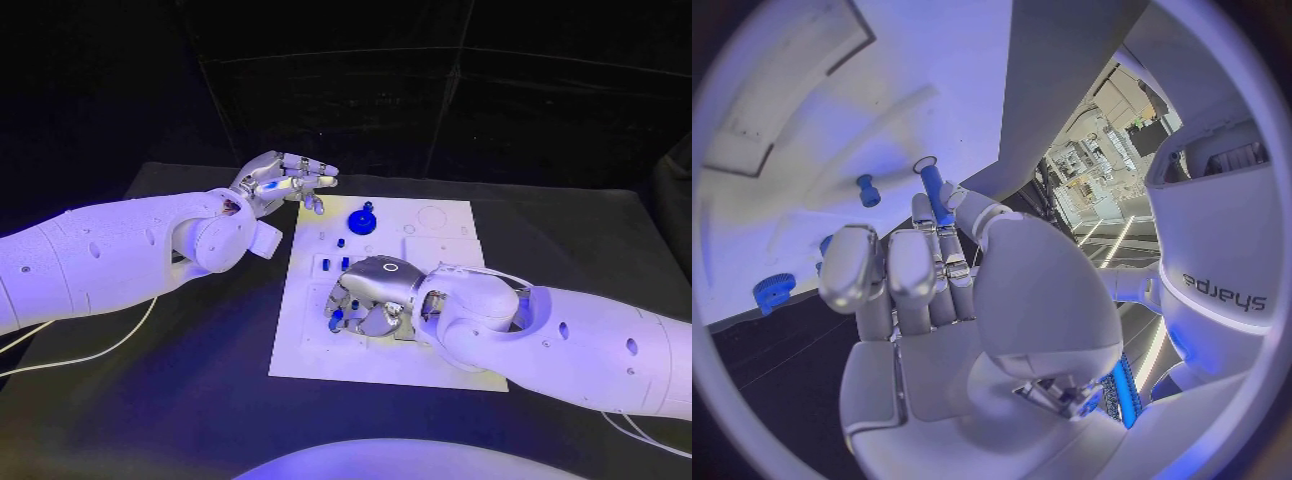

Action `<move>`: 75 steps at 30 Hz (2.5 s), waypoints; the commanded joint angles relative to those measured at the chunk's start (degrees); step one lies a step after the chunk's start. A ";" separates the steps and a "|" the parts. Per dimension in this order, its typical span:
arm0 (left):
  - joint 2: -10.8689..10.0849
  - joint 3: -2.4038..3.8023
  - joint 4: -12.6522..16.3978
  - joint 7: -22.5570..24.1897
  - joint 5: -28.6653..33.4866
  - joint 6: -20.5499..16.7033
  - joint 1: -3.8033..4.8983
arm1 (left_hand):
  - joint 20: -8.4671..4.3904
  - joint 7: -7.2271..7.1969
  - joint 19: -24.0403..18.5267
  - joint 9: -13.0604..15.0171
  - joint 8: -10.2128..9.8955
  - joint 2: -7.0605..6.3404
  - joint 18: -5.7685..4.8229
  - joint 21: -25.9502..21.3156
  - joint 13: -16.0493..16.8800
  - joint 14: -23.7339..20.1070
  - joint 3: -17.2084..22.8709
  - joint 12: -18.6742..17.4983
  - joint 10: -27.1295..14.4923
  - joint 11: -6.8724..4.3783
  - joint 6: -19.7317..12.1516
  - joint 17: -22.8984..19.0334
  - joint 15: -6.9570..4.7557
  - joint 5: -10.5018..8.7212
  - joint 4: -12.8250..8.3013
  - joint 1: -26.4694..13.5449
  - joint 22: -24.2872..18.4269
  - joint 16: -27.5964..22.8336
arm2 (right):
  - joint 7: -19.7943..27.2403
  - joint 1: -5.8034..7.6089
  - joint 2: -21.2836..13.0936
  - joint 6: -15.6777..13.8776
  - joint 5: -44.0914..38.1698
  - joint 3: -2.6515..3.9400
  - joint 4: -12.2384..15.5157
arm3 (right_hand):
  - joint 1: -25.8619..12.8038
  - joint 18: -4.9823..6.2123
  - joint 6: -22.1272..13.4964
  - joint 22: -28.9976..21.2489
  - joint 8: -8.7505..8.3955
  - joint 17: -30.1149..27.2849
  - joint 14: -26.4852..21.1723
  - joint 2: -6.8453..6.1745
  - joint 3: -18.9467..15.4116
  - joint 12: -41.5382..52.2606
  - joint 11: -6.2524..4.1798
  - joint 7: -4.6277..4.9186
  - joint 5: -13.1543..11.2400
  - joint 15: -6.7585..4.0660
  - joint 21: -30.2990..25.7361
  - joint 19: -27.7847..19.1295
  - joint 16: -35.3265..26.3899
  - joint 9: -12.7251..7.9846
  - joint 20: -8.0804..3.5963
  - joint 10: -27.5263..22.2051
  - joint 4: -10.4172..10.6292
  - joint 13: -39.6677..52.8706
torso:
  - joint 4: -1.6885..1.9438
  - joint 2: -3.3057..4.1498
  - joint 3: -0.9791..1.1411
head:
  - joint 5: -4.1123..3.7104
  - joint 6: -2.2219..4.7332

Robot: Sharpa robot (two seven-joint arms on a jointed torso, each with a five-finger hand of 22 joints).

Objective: Assemble the parts on the task board

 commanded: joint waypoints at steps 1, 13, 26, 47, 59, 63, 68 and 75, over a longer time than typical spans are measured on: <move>0.05 0.05 0.07 0.46 0.14 0.47 0.10 | 0.31 -0.12 0.11 -0.04 0.23 0.74 0.34 -0.35 -0.09 -0.29 -0.43 0.18 -0.24 -0.02 -0.39 -0.05 -0.08 0.19 0.00 0.05 -0.05 -0.33 | -2.12 0.03 0.07 1.70 -3.07 -0.01 0.18 | 0.02 -0.85 0.19 -0.03 -0.01 0.04 1.06 -0.19 0.40 -0.35 0.37 0.36 0.27 0.27 0.21 0.14 0.32 0.04 0.31 0.21 0.09 0.02 | -0.03 0.01 0.02 | -0.01 -0.12; 0.04 0.05 -0.02 0.41 0.14 0.46 0.10 | 0.31 -0.12 0.11 -0.04 0.23 0.74 0.34 -0.35 -0.09 -0.29 -0.43 0.18 -0.24 -0.02 -0.39 -0.05 -0.08 0.19 0.00 0.05 -0.05 -0.33 | -2.81 0.01 0.03 2.55 -4.50 -0.01 0.48 | -0.04 -0.86 0.23 0.01 0.00 0.00 1.05 -0.24 0.36 -0.36 0.37 0.36 0.25 0.28 0.23 0.15 0.31 0.05 0.33 0.28 0.10 0.03 | 0.00 -0.02 0.00 | 0.08 -0.43; 0.03 0.05 -0.02 0.34 0.14 0.51 0.10 | 0.31 -0.12 0.11 -0.04 0.23 0.74 0.34 -0.35 -0.09 -0.29 -0.43 0.18 -0.24 -0.02 -0.39 -0.05 -0.08 0.19 0.00 0.05 -0.05 -0.33 | -2.24 0.00 0.85 2.61 -5.17 -0.03 0.69 | -1.28 -0.63 -1.10 -0.86 -0.86 -0.84 0.66 -1.64 -0.32 -1.72 0.87 0.68 0.66 0.67 -0.45 -0.73 -0.20 -0.26 0.65 -1.06 0.32 -0.18 | 0.01 -0.02 -0.04 | 0.00 -0.47; -0.07 0.05 0.01 0.18 0.14 0.61 0.10 | 0.31 -0.12 0.11 -0.04 0.23 0.74 0.34 -0.35 -0.09 -0.29 -0.43 0.18 -0.24 -0.02 -0.39 -0.05 -0.08 0.19 0.00 0.05 -0.05 -0.33 | -0.05 -0.02 -0.49 -5.70 -4.25 -0.31 1.59 | -3.03 2.34 -14.30 -15.06 -1.14 -14.18 -4.66 -4.36 -15.89 -1.62 3.65 0.46 3.20 2.75 -12.95 -11.32 -10.54 -0.55 3.09 -16.60 3.17 0.04 | -0.03 -0.02 0.03 | -0.30 -0.27; -0.24 0.04 0.02 0.01 0.14 0.73 0.10 | 0.33 -0.09 0.11 -0.02 0.39 0.82 0.35 -0.45 -0.09 -0.36 -0.51 0.40 -0.37 0.00 -0.50 -0.18 -0.06 0.18 -0.03 0.09 -0.16 -0.30 | 2.88 0.39 -14.68 -14.59 18.42 -0.19 8.76 | 0.77 0.96 -8.52 -8.48 2.02 -7.92 -0.79 0.72 -24.39 10.40 1.33 1.73 6.41 1.32 -7.53 -4.51 -4.51 0.55 1.72 -4.47 7.15 2.63 | -0.19 -0.17 -0.13 | -2.71 0.79; -0.32 0.04 0.13 -0.03 0.15 0.70 0.10 | 0.33 -0.09 0.11 -0.02 0.39 0.82 0.35 -0.45 -0.09 -0.36 -0.51 0.40 -0.37 0.00 -0.50 -0.18 -0.06 0.18 -0.03 0.09 -0.16 -0.30 | -0.61 0.91 -21.75 -12.52 26.60 -0.16 11.14 | -2.02 -0.80 -6.04 -0.54 3.47 -0.45 1.56 0.65 -26.30 18.88 -1.50 -0.61 7.78 -0.99 -0.73 1.16 1.61 0.82 -0.46 5.43 9.13 8.14 | -0.54 -0.27 -0.14 | -4.70 1.26; -0.40 0.03 0.40 -0.10 0.15 0.69 0.10 | 0.33 -0.09 0.11 -0.02 0.39 0.82 0.35 -0.45 -0.09 -0.36 -0.51 0.40 -0.37 0.00 -0.50 -0.18 -0.06 0.18 -0.03 0.09 -0.16 -0.30 | -7.82 1.11 -27.92 -9.62 26.65 -0.19 13.32 | -6.49 -2.07 -4.52 5.17 6.24 6.94 2.53 0.93 -30.92 34.57 -2.56 -1.86 9.54 -1.99 3.94 4.35 7.42 1.91 -1.65 5.42 13.20 25.10 | -1.12 -0.42 -0.20 | -6.20 1.63; -0.35 0.01 0.53 -0.11 0.15 0.76 0.09 | 0.34 -0.09 0.11 -0.02 0.44 0.82 0.34 -0.48 -0.09 -0.38 -0.56 0.47 -0.42 0.01 -0.54 -0.22 -0.05 0.18 -0.03 0.09 -0.19 -0.30 | -15.20 1.10 -31.22 -8.05 21.30 -0.23 14.61 | -10.56 -2.64 -5.08 7.92 9.67 10.48 2.58 0.72 -36.19 51.07 -2.70 -2.20 9.09 -2.27 6.07 5.52 10.17 4.04 -1.67 5.44 19.04 45.33 | -1.70 -0.64 -0.16 | -6.96 1.68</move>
